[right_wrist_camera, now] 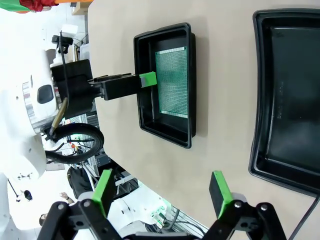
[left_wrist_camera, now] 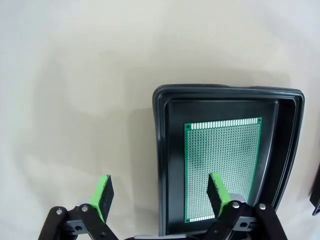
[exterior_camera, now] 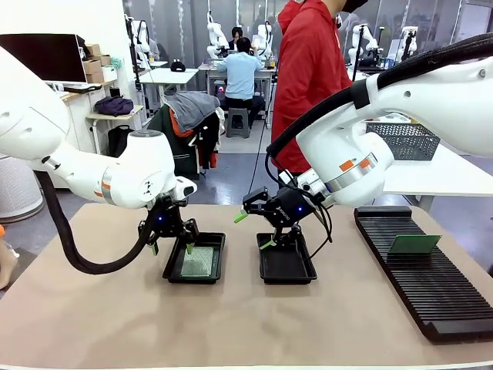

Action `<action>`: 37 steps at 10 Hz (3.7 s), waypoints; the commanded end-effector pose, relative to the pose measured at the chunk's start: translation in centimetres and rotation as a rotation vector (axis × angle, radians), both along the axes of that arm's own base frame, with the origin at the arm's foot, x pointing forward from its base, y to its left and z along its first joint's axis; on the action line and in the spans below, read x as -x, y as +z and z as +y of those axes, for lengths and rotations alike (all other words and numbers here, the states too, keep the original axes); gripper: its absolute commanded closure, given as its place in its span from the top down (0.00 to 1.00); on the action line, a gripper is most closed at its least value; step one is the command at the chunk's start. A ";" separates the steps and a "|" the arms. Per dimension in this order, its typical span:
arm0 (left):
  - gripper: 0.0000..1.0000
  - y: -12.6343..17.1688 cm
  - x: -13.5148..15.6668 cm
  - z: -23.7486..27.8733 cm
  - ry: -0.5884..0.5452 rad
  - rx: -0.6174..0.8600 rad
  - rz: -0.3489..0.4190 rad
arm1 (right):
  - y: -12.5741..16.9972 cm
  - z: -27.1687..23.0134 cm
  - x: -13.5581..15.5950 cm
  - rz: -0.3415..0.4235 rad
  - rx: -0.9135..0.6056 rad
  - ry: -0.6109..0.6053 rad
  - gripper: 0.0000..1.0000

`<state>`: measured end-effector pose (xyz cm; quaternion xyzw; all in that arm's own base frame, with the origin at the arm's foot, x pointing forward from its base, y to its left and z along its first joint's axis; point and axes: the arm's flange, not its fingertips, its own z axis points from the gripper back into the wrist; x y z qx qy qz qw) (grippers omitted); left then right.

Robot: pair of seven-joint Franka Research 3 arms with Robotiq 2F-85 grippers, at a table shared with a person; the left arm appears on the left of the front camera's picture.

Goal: Inspect and transfer BCBs to ESD trays.
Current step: Pick up the ESD tray and place it on the left side of the table.

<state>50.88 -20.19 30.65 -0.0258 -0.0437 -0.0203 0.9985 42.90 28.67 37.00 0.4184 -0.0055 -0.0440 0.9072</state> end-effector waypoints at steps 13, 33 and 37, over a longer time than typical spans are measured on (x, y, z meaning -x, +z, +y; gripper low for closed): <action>0.45 0.0 0.2 -0.2 -0.017 -0.033 0.001 | 0.2 0.3 -0.2 0.006 0.019 -0.009 1.00; 0.03 2.3 1.0 1.7 -0.027 0.062 -0.015 | 0.2 0.3 -0.2 0.006 0.019 -0.009 1.00; 0.03 6.0 1.9 7.0 -0.041 0.150 -0.017 | 0.2 0.3 -0.2 0.006 0.019 -0.009 1.00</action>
